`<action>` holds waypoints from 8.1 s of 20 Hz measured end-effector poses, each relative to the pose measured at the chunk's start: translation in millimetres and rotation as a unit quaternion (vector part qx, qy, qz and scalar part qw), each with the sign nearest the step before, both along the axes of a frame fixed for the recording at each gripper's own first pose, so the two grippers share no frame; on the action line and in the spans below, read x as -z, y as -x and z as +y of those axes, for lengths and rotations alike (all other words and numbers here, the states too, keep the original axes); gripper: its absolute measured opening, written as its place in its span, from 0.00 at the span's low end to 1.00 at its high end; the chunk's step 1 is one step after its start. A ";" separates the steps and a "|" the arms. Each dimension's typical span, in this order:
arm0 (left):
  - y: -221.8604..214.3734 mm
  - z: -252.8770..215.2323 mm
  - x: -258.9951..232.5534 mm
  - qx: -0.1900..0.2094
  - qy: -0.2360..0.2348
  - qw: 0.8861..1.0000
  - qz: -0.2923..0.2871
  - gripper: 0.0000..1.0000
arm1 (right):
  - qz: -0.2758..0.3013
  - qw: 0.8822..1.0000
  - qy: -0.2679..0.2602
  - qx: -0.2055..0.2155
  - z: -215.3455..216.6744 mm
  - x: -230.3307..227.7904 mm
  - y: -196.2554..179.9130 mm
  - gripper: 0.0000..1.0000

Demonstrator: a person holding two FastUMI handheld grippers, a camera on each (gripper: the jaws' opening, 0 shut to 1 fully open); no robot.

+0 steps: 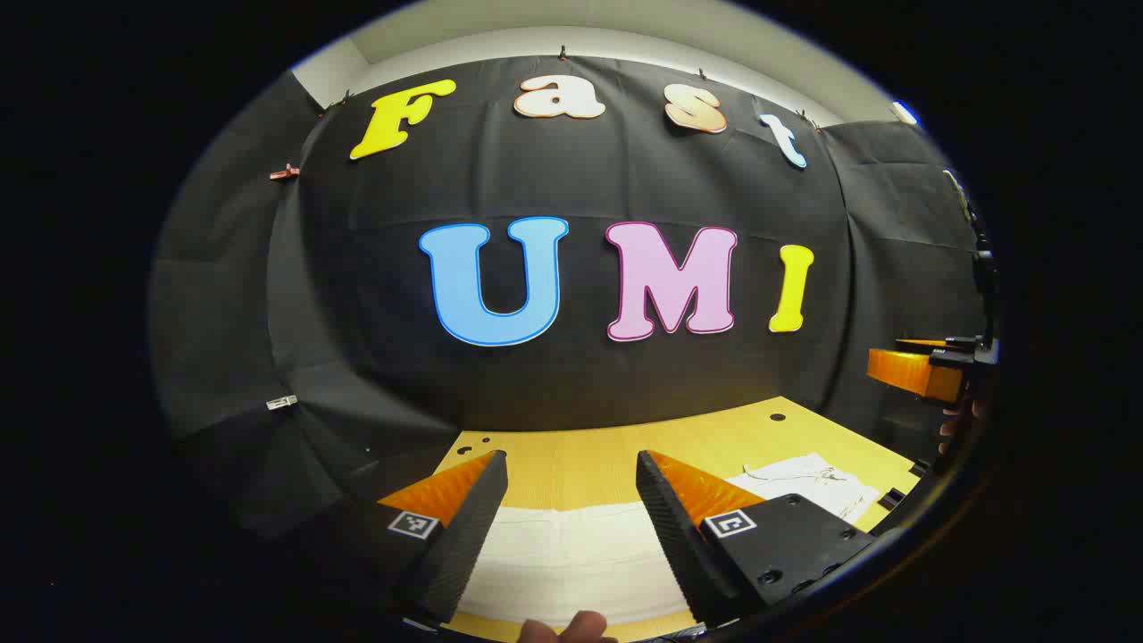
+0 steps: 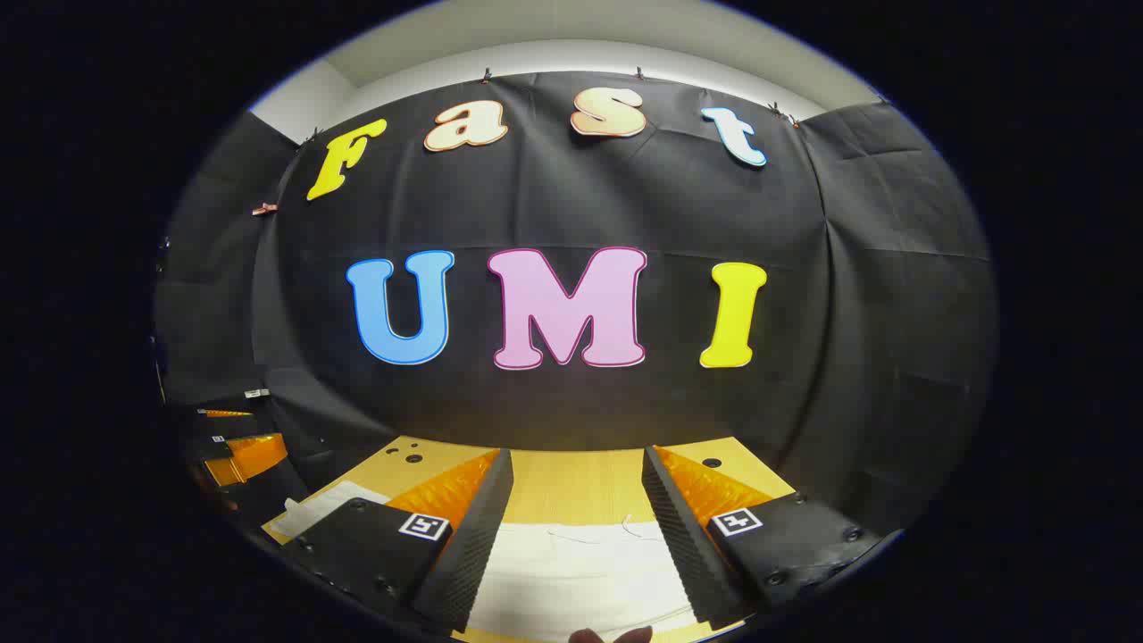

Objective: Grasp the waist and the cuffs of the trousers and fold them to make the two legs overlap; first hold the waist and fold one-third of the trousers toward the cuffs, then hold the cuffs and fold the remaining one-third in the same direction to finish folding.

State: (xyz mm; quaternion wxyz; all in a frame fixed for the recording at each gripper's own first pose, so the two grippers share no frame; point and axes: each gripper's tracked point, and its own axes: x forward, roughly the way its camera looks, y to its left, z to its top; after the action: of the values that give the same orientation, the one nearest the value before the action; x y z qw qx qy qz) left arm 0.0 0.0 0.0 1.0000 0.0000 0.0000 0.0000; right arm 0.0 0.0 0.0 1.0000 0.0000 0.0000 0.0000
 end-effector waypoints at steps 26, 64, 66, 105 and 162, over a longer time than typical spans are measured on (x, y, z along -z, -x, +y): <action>31.4 109.2 166.1 0.114 -0.309 0.936 0.120 0.93 | 0.030 0.998 0.022 0.045 14.4 17.4 25.9 0.89; -45.5 161.0 375.6 0.204 -0.603 0.703 0.316 0.05 | 0.127 0.970 0.194 0.076 -91.6 91.1 57.5 0.92; -45.9 159.0 375.2 0.200 -0.598 0.706 0.323 0.05 | 0.142 0.953 0.260 0.054 -104.4 111.1 53.4 0.92; -52.2 154.1 372.7 0.131 -0.573 0.737 0.334 0.05 | 0.372 0.739 0.551 -0.108 -218.9 377.7 -5.4 0.12; -258.3 187.8 292.7 0.013 -0.479 0.819 0.316 0.96 | 0.341 0.867 0.349 0.102 -201.1 235.2 -85.6 0.96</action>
State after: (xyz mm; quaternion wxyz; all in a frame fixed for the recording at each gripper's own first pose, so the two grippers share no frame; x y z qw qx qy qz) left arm 258.3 187.8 -292.7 0.8187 0.4794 0.3158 -0.0131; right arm 85.6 -201.1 -235.2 0.8667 -0.3494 0.3409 -0.1022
